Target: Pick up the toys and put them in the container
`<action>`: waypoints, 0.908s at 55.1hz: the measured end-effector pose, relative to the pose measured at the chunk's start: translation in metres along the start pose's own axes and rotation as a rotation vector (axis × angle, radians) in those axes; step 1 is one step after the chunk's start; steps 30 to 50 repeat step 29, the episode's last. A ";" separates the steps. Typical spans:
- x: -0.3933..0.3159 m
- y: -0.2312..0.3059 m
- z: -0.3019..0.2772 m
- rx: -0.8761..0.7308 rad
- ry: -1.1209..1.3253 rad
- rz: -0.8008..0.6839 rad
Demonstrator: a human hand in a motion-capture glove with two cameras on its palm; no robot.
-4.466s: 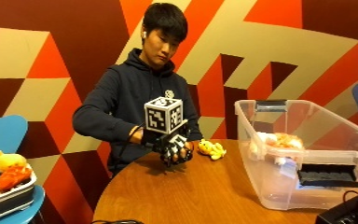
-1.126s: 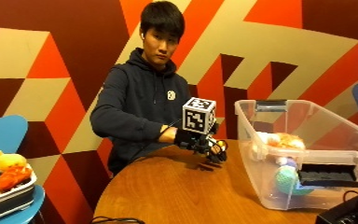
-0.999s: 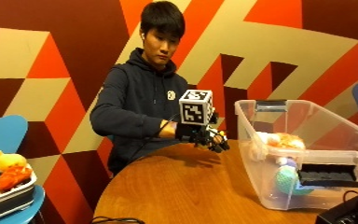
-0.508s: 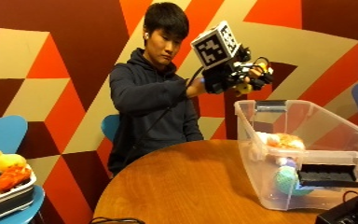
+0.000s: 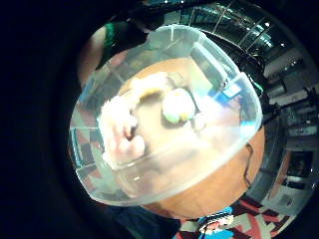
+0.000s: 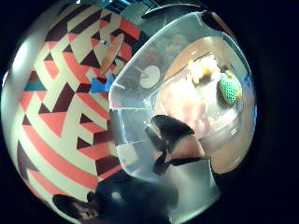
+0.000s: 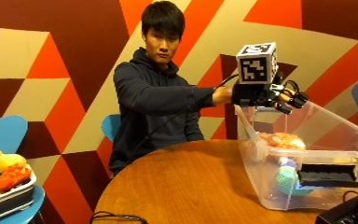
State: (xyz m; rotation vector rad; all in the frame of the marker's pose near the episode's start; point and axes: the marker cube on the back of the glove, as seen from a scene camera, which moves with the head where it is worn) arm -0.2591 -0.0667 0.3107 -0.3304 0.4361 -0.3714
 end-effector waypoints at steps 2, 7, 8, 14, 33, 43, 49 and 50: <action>0.001 0.004 -0.004 0.004 0.012 0.000; 0.006 0.021 -0.018 -0.004 0.027 -0.016; 0.007 0.025 -0.021 -0.005 0.033 -0.022; 0.011 0.051 -0.030 -0.014 0.074 -0.055; 0.046 0.143 -0.026 -0.020 0.166 -0.143; 0.046 0.143 -0.026 -0.020 0.166 -0.143; 0.046 0.143 -0.026 -0.020 0.166 -0.143; 0.046 0.143 -0.026 -0.020 0.166 -0.143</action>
